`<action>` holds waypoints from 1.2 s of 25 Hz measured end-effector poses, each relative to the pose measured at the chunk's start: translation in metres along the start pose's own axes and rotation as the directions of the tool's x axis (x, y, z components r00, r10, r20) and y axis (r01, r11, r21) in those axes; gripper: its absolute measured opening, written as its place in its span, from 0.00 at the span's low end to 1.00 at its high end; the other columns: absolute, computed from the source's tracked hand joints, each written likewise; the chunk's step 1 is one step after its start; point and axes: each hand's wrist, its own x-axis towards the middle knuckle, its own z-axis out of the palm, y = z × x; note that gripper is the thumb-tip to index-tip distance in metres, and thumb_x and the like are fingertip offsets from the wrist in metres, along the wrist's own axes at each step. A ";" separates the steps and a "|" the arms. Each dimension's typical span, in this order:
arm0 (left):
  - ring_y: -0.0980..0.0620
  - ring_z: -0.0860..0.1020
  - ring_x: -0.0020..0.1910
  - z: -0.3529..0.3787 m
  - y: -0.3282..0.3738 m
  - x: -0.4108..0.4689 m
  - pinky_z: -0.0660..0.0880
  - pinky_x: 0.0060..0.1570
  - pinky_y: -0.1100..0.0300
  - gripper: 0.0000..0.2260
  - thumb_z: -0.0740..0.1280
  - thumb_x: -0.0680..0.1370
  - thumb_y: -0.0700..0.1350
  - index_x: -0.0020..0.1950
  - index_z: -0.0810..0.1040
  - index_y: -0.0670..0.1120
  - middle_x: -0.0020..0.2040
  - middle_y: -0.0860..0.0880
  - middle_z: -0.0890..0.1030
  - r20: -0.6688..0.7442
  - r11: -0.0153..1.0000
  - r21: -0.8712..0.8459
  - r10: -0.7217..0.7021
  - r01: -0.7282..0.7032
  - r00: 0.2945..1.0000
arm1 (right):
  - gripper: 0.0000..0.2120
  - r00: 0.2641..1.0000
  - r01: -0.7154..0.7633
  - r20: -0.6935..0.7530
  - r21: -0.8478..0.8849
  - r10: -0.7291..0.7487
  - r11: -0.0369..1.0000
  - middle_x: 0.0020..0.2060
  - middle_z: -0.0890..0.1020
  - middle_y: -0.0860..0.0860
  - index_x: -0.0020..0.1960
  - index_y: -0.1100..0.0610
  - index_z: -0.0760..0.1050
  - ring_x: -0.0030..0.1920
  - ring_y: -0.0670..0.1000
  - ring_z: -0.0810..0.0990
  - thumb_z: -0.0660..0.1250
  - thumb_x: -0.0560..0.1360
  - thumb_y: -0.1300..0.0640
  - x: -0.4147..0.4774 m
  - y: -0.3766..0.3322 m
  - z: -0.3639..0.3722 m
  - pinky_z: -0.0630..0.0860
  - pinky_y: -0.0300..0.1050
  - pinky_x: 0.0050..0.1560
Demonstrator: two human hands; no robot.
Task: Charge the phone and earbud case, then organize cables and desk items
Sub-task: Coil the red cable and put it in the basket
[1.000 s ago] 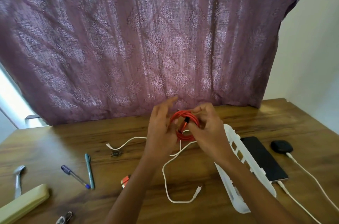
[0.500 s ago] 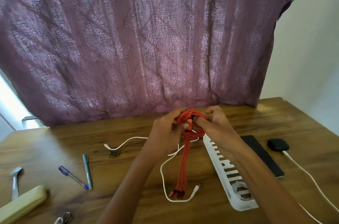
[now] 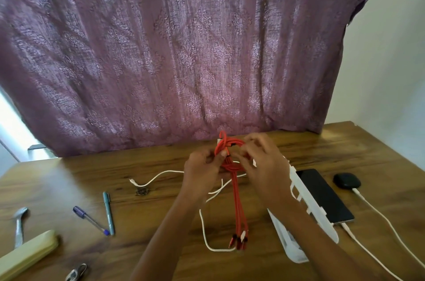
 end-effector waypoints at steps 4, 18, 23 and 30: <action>0.49 0.84 0.40 0.000 0.000 0.001 0.81 0.40 0.57 0.06 0.66 0.77 0.40 0.48 0.81 0.40 0.41 0.41 0.84 -0.064 0.997 -0.075 -0.032 0.027 0.997 | 0.11 0.974 -0.157 0.142 -0.133 0.175 0.979 0.54 0.79 0.48 0.45 0.52 0.82 0.50 0.52 0.76 0.61 0.75 0.50 -0.011 -0.007 0.008 0.75 0.44 0.32; 0.56 0.82 0.36 0.004 0.002 -0.008 0.78 0.42 0.62 0.06 0.66 0.75 0.40 0.43 0.83 0.48 0.35 0.51 0.83 0.040 0.902 0.395 0.175 -0.176 0.984 | 0.07 0.741 -0.667 0.439 0.396 0.508 0.631 0.45 0.76 0.49 0.41 0.61 0.83 0.44 0.46 0.77 0.67 0.74 0.62 0.001 -0.010 0.009 0.76 0.33 0.42; 0.60 0.76 0.35 0.005 -0.005 -0.009 0.70 0.36 0.71 0.06 0.65 0.74 0.35 0.45 0.81 0.42 0.36 0.55 0.78 0.175 0.715 0.568 0.380 -0.409 0.908 | 0.10 0.544 -0.831 0.574 0.466 0.612 0.303 0.40 0.82 0.53 0.38 0.59 0.82 0.42 0.50 0.80 0.64 0.75 0.63 0.001 -0.012 0.005 0.71 0.27 0.34; 0.49 0.78 0.40 -0.002 -0.007 -0.001 0.74 0.42 0.60 0.09 0.62 0.73 0.32 0.46 0.80 0.41 0.42 0.48 0.79 0.260 0.640 0.621 0.378 -0.453 0.889 | 0.11 0.482 -0.876 0.677 0.378 0.556 0.299 0.40 0.84 0.50 0.42 0.55 0.82 0.43 0.45 0.79 0.62 0.77 0.58 0.004 -0.012 -0.001 0.68 0.35 0.42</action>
